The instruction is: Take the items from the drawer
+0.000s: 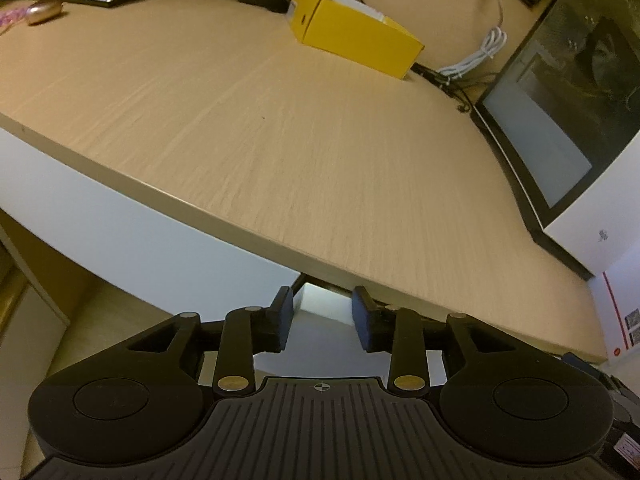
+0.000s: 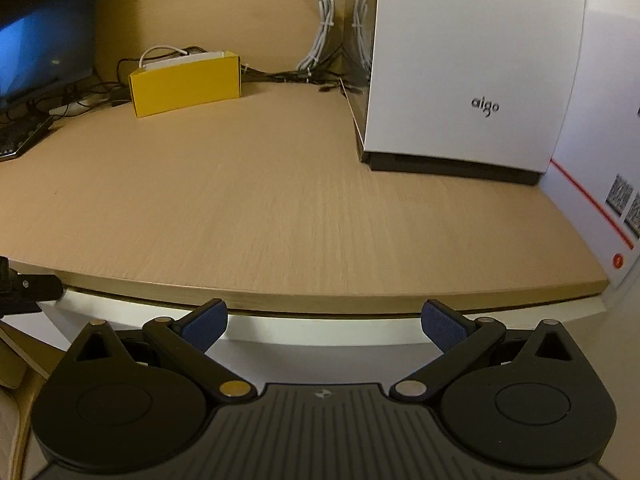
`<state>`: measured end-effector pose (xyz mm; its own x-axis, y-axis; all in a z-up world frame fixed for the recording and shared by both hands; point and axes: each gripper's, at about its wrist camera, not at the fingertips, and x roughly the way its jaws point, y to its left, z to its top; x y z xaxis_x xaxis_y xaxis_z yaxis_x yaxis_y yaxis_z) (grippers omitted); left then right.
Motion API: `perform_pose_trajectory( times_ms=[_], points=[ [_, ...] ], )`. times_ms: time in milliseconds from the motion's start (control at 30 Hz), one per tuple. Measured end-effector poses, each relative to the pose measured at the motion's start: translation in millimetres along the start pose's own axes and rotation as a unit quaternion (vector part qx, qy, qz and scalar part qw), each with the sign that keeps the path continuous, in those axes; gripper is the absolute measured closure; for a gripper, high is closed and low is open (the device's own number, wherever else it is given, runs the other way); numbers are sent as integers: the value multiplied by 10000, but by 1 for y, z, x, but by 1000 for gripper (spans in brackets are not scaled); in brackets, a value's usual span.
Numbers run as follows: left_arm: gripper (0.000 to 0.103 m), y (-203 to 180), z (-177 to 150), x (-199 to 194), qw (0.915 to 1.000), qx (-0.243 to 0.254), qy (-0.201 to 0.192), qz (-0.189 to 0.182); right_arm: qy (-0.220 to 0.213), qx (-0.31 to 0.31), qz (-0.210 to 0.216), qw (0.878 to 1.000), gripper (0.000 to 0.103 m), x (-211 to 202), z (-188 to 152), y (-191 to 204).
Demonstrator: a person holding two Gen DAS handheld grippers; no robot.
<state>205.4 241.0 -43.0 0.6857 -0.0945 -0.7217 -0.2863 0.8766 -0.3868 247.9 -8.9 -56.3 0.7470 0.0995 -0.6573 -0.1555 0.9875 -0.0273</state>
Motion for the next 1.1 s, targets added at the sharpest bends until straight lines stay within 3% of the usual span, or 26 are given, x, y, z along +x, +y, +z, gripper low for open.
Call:
perform_pose_trajectory(
  times_ms=[333, 433, 500, 667, 1100],
  points=[
    [65, 3, 1, 0, 9997, 154, 171, -83, 277, 38, 165, 9995, 0, 7, 4, 1],
    [79, 4, 3, -2, 9998, 206, 21, 11, 381, 35, 196, 9991, 0, 8, 7, 0],
    [82, 5, 6, -1, 9997, 221, -41, 45, 347, 15, 220, 9992, 0, 7, 6, 0],
    [80, 3, 8, 0, 9994, 325, 27, 64, 260, 84, 120, 9996, 0, 8, 4, -1],
    [76, -6, 4, -4, 9980, 591, 166, 150, 563, 30, 226, 9982, 0, 5, 7, -3]
  ],
)
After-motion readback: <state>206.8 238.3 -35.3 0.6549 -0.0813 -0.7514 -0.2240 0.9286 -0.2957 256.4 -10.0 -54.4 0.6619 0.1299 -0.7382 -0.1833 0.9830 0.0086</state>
